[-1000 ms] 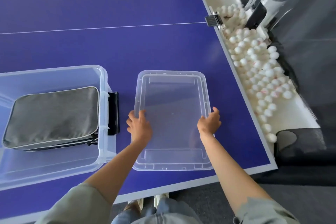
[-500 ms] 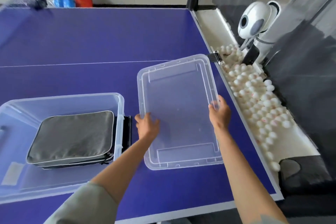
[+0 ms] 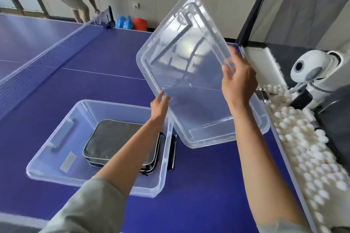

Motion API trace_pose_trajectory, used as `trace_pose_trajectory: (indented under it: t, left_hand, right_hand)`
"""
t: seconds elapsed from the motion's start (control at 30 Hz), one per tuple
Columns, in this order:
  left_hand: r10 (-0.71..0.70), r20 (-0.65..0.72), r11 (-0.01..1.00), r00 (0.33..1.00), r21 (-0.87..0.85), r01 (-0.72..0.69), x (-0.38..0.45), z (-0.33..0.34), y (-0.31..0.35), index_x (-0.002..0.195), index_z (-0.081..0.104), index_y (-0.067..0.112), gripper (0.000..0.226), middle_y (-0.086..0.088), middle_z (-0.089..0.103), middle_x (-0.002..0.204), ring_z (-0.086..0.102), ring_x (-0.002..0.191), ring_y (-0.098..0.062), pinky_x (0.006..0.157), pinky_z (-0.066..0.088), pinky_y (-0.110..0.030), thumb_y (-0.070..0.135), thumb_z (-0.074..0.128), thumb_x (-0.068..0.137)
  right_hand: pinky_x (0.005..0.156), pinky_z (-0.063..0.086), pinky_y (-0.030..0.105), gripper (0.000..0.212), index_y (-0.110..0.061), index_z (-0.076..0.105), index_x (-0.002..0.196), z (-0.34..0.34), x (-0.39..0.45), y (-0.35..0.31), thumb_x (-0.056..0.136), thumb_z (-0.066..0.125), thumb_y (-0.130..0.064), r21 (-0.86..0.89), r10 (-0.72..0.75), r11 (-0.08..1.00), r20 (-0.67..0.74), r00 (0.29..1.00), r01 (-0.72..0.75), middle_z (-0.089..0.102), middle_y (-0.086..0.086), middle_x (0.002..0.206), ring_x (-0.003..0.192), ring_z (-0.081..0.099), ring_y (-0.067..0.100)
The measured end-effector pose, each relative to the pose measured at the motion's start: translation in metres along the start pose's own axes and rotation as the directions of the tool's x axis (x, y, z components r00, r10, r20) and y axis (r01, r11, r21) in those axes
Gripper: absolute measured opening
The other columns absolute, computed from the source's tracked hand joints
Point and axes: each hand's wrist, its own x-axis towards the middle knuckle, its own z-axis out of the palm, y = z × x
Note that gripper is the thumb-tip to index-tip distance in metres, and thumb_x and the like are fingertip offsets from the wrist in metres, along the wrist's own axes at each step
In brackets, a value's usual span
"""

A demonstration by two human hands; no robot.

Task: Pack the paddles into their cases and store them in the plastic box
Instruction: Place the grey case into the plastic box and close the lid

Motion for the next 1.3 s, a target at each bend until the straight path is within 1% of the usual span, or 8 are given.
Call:
trace_pose_trajectory:
  t: [0.23,0.33,0.53,0.7,0.87,1.03,1.17,1.3]
  left_hand:
    - [0.016,0.202,0.995,0.979,-0.102,0.005,0.016,-0.052,-0.003,0.144,0.033,0.027,0.048,0.005,0.045,0.12,0.044,0.109,-0.018,0.094,0.037,-0.033,0.022,0.044,0.097]
    - [0.06,0.268,0.99,0.962,-0.138,-0.023,0.027,-0.077,0.003,0.144,0.033,0.03,0.05,0.012,0.049,0.095,0.047,0.103,-0.016,0.093,0.039,-0.032,0.022,0.044,0.096]
    - [0.035,0.383,0.962,0.923,-0.263,0.073,0.036,-0.132,0.027,0.142,0.036,0.023,0.048,0.016,0.057,0.102,0.057,0.115,-0.018,0.099,0.045,-0.039,0.024,0.047,0.096]
    - [0.019,0.378,0.908,0.925,-0.393,0.142,0.023,-0.201,0.033,0.09,0.055,0.011,0.018,-0.006,0.057,0.105,0.063,0.104,-0.023,0.094,0.049,-0.041,0.017,0.04,0.098]
    - [0.022,0.39,0.987,0.92,0.138,-0.082,-0.01,-0.287,0.021,0.084,0.066,0.013,0.018,-0.004,0.072,0.094,0.068,0.092,-0.022,0.085,0.051,-0.036,0.019,0.05,0.092]
    - [0.556,0.268,0.597,0.787,0.53,-0.603,-0.03,-0.327,-0.002,0.068,0.063,0.023,0.014,0.02,0.06,0.064,0.053,0.067,-0.004,0.063,0.042,-0.015,0.017,0.072,0.077]
    - [0.501,0.524,0.328,0.689,0.621,-0.712,-0.016,-0.316,-0.019,0.112,0.068,0.023,0.038,0.005,0.063,0.112,0.051,0.105,-0.019,0.089,0.038,-0.031,0.029,0.076,0.076]
    - [0.508,0.551,0.256,0.662,0.637,-0.727,-0.015,-0.308,-0.033,0.102,0.073,0.022,0.033,0.001,0.066,0.103,0.058,0.094,-0.025,0.085,0.039,-0.037,0.026,0.08,0.071]
  right_hand:
    - [0.067,0.041,0.034,0.051,-0.029,0.045,0.139,0.038,-0.017,-0.083,0.093,0.051,-0.007,-0.143,-0.273,0.952,-0.003,0.962,0.27,0.062,0.002,0.114,0.105,0.056,0.027]
    - [0.068,0.043,0.034,0.053,-0.031,0.042,0.14,0.068,-0.041,-0.108,0.094,0.048,-0.006,-0.177,-0.245,0.953,0.036,0.969,0.247,0.06,0.0,0.112,0.105,0.053,0.024]
    - [0.074,0.044,0.036,0.057,-0.029,0.05,0.135,0.124,-0.094,-0.155,0.087,0.052,0.001,-0.22,-0.216,0.951,0.033,0.976,0.218,0.062,0.001,0.106,0.101,0.055,0.024]
    - [0.06,0.046,0.031,0.059,-0.027,0.065,0.12,0.151,-0.137,-0.176,0.073,0.062,0.01,-0.246,-0.284,0.927,0.027,0.958,0.282,0.066,0.0,0.092,0.086,0.06,0.026]
    - [0.059,0.043,0.028,0.058,-0.024,0.072,0.106,0.176,-0.181,-0.168,0.066,0.063,0.017,-0.199,-0.353,0.911,0.076,0.933,0.361,0.065,-0.002,0.085,0.08,0.055,0.02]
    - [0.062,0.045,0.027,0.054,-0.026,0.072,0.102,0.185,-0.214,-0.159,0.067,0.068,0.015,-0.154,-0.316,0.926,0.178,0.932,0.344,0.063,-0.005,0.084,0.083,0.051,0.016]
    - [0.059,0.046,0.029,0.051,-0.024,0.073,0.098,0.18,-0.234,-0.154,0.066,0.068,0.016,-0.119,-0.269,0.947,0.221,0.937,0.3,0.063,-0.004,0.084,0.082,0.056,0.019]
    - [0.058,0.048,0.029,0.046,-0.021,0.074,0.097,0.169,-0.242,-0.15,0.065,0.073,0.012,-0.056,-0.248,0.959,0.317,0.916,0.279,0.064,-0.003,0.085,0.082,0.061,0.024]
